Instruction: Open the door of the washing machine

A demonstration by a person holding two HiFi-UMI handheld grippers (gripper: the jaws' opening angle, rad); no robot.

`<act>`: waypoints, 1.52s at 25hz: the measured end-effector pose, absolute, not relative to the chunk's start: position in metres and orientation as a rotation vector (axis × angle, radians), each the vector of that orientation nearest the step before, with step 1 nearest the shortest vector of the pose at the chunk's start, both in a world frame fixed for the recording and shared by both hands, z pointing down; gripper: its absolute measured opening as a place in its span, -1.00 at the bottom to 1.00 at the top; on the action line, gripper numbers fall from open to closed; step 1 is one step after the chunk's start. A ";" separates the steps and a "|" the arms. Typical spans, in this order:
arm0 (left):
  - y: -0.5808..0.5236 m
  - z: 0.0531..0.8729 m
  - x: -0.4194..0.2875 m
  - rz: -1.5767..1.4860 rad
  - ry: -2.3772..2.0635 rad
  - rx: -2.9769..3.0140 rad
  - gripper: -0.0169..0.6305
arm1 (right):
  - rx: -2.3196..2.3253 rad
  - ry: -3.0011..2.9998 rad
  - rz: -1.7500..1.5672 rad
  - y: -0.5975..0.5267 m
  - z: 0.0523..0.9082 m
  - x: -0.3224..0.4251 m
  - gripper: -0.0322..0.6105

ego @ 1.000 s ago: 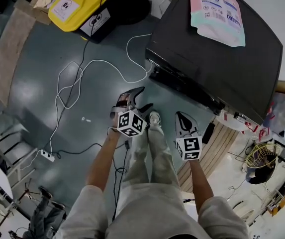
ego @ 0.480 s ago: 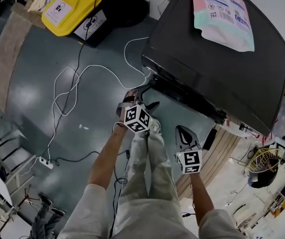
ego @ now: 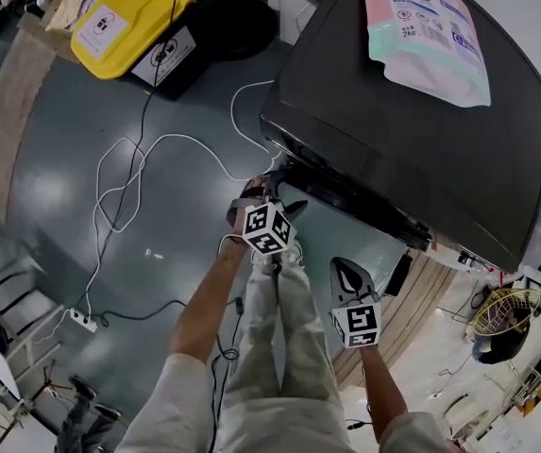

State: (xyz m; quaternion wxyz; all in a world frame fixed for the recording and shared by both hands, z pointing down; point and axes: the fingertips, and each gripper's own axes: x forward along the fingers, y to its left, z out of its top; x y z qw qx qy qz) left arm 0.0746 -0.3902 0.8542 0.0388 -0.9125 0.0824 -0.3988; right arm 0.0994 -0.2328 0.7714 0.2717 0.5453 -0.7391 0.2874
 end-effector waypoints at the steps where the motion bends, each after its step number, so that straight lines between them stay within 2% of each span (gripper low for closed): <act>1: -0.392 0.855 0.076 -1.220 0.259 -2.801 0.07 | 1.464 -1.995 0.773 -0.233 0.772 0.099 -0.90; 27: -0.390 0.861 0.087 -1.308 0.274 -2.750 0.05 | 1.395 -2.053 0.737 -0.215 0.774 0.124 -0.90; 38: -0.386 0.863 0.083 -1.327 0.293 -2.740 0.05 | 1.416 -2.083 0.696 -0.191 0.768 0.096 -0.90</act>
